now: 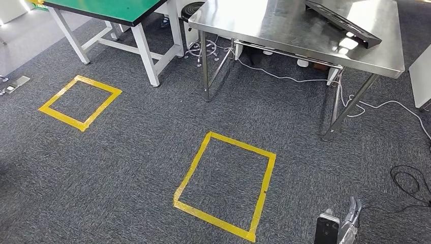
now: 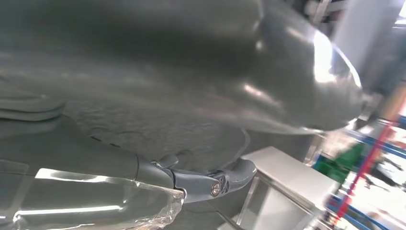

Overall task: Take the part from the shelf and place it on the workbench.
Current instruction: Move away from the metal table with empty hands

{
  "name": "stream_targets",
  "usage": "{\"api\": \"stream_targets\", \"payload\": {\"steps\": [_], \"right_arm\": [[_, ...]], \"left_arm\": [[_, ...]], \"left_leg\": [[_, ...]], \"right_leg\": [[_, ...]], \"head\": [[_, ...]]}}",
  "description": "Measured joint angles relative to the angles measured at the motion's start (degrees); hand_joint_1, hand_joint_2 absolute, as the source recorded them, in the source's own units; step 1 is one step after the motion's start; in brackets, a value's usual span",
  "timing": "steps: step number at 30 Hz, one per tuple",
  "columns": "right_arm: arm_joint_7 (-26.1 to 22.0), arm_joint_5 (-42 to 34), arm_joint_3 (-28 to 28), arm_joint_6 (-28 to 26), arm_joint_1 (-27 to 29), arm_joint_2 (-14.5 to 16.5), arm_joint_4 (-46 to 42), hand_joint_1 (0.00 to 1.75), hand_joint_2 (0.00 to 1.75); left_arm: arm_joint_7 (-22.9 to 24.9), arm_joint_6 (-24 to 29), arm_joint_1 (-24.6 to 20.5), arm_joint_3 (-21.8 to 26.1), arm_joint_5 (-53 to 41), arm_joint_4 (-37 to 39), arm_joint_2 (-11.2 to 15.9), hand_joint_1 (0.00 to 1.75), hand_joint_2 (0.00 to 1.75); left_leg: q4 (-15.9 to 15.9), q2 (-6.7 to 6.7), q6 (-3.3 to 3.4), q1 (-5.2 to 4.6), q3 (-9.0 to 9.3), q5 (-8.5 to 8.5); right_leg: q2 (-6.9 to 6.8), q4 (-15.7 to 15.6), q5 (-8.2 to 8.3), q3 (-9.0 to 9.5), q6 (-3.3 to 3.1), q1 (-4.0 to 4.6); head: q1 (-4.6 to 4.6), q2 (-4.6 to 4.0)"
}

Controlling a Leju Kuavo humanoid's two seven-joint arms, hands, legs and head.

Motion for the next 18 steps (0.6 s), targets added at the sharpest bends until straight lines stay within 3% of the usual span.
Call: {"api": "stream_targets", "payload": {"steps": [2,4,5,6,8,10,11,12,14,16,18], "right_arm": [[-0.7,-0.4,-2.6,-0.1,-4.2,-1.1,10.0,0.0,0.0],[-1.3,-1.0,-5.9,-0.1,-8.0,-2.4,21.0,0.0,0.0],[-1.8,-1.3,-7.4,-0.1,-9.5,-3.1,25.7,0.0,0.0],[-2.2,-1.4,-8.6,-0.1,-10.6,-3.7,29.4,0.0,0.0],[-1.5,-1.1,-10.7,-0.2,-12.4,-4.9,36.3,0.0,0.0],[3.0,-0.1,-12.0,-0.2,-13.5,-5.9,42.6,0.0,0.0],[6.4,0.6,-12.4,0.2,-13.9,-6.3,45.6,0.0,0.0],[10.3,1.2,-12.7,0.7,-14.0,-6.7,48.4,0.0,0.0],[18.9,2.5,-13.0,2.4,-13.9,-7.3,53.1,0.0,0.0],[27.8,4.7,-12.9,3.8,-13.7,-7.3,56.4,0.0,0.0],[36.1,7.8,-12.2,5.0,-13.6,-7.0,58.9,0.0,0.0]], "left_arm": [[0.0,0.0,-0.1,0.0,-0.2,0.0,0.0,0.0,0.0],[0.0,0.0,-0.1,0.0,-0.4,0.0,0.0,0.0,0.0],[0.0,0.0,-0.1,0.0,-0.4,0.0,-0.1,0.0,0.0],[0.0,0.0,-0.1,0.0,-0.5,0.0,-0.2,0.0,0.0],[0.0,0.0,-0.2,0.0,-0.5,0.0,-0.3,0.0,0.0],[0.2,0.0,-0.2,0.0,-0.6,0.0,-0.3,0.0,0.0],[0.4,0.0,-0.1,0.0,-0.6,0.0,-0.3,0.0,0.0],[0.7,0.0,-0.1,0.0,-0.6,0.1,-0.4,0.0,0.0],[1.3,0.3,0.0,0.0,-0.6,0.1,-0.5,0.0,0.0],[1.9,0.8,0.2,0.1,-0.4,0.1,-0.5,0.0,0.0],[2.6,1.6,0.5,0.3,0.1,0.1,-0.5,0.0,0.0]], "left_leg": [[-1.7,0.35,0.51,-0.52,0.64,0.08],[-2.6,-0.6,1.15,-0.53,0.94,0.61],[-3.3,-1.17,1.48,-0.39,1.23,1.03],[-3.9,-1.68,1.8,-0.23,1.46,1.47],[-4.4,-2.68,2.14,-0.16,1.45,1.93],[-4.4,-3.85,2.17,-0.22,1.27,1.99],[-4.3,-4.53,2.12,-0.21,1.26,2.0],[-4.3,-5.23,2.02,-0.18,1.27,1.98],[-3.9,-6.56,1.49,-0.22,1.21,1.79],[-3.3,-7.34,0.68,-0.4,1.03,1.44],[-3.1,-7.73,0.06,-0.36,0.81,1.28]], "right_leg": [[-0.56,-0.1,-0.02,-0.07,0.36,0.28],[-1.01,-0.3,-0.08,0.04,0.93,0.36],[-0.45,0.4,-0.53,-0.28,1.14,0.36],[0.48,2.2,-1.51,-1.19,1.19,0.31],[2.57,9.3,-4.65,-4.91,1.03,-0.1],[3.1,15.4,-6.47,-8.26,1.39,-0.47],[3.16,15.4,-5.92,-8.43,1.91,-0.67],[3.26,13.0,-4.54,-7.43,2.54,-0.89],[4.21,4.8,-1.08,-3.71,3.45,-1.36],[5.04,0.3,0.55,-1.66,3.03,-1.36],[4.74,0.1,0.75,-1.38,2.0,-1.23]], "head": [[-0.02,0.0],[-0.04,0.0],[0.03,0.0],[0.1,0.0],[0.2,0.0],[0.22,0.0],[0.22,0.0],[0.25,0.0],[0.29,0.0],[0.41,0.0],[0.45,0.0]]}}
